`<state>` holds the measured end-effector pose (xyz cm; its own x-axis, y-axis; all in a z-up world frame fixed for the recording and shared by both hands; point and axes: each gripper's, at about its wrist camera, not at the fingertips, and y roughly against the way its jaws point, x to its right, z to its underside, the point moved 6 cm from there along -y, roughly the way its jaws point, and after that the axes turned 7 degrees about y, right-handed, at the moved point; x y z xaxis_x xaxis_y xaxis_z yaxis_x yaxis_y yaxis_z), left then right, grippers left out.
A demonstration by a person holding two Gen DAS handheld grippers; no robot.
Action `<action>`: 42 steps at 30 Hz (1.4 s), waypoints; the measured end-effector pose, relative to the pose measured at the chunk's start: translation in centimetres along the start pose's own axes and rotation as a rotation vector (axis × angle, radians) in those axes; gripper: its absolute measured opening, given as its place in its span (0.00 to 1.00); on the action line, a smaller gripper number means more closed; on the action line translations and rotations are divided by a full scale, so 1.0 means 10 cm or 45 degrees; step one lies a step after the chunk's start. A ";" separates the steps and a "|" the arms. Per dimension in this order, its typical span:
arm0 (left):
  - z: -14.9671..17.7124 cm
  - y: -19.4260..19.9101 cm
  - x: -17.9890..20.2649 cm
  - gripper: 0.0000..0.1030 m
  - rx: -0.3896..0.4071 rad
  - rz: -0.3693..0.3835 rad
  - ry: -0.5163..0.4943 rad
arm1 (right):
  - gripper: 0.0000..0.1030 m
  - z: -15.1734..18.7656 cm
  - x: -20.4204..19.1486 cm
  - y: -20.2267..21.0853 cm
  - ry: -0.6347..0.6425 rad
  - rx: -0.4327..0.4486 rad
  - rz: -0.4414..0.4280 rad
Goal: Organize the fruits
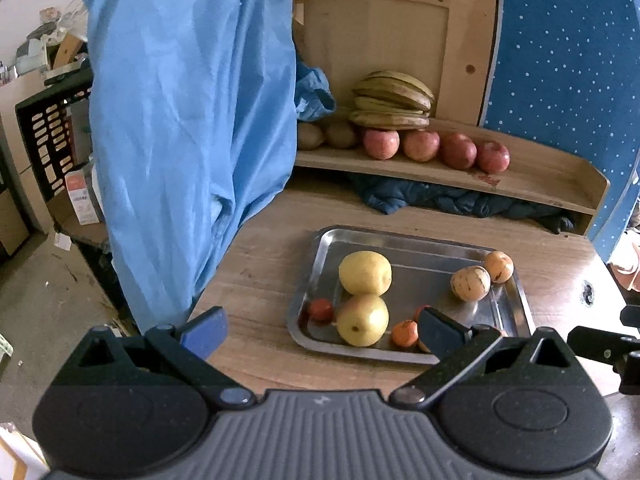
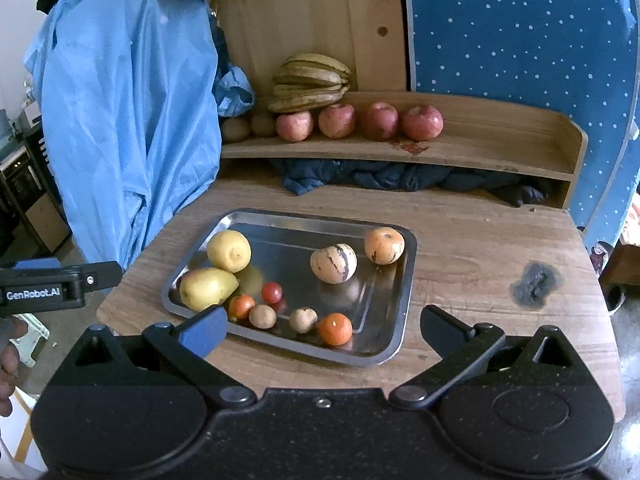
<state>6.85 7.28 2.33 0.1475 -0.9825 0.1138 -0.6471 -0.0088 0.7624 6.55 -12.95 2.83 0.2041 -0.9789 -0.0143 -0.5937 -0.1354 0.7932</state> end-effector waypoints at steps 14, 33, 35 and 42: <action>0.11 0.03 -0.20 1.00 -0.027 0.032 -0.076 | 0.99 0.16 -0.24 0.10 -0.065 -0.012 0.082; 0.16 -0.01 -0.27 1.00 -0.071 0.023 -0.139 | 0.99 0.25 -0.42 0.07 -0.063 -0.055 0.134; 0.16 -0.01 -0.28 1.00 -0.068 0.022 -0.133 | 0.99 0.26 -0.43 0.06 -0.062 -0.059 0.134; 0.15 -0.02 -0.29 1.00 -0.051 0.023 -0.133 | 0.99 0.24 -0.44 0.04 -0.054 -0.070 0.128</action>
<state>5.44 9.83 0.95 0.0560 -0.9965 0.0620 -0.6181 0.0141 0.7860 3.52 -9.07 1.73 0.1120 -0.9928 0.0421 -0.5659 -0.0289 0.8240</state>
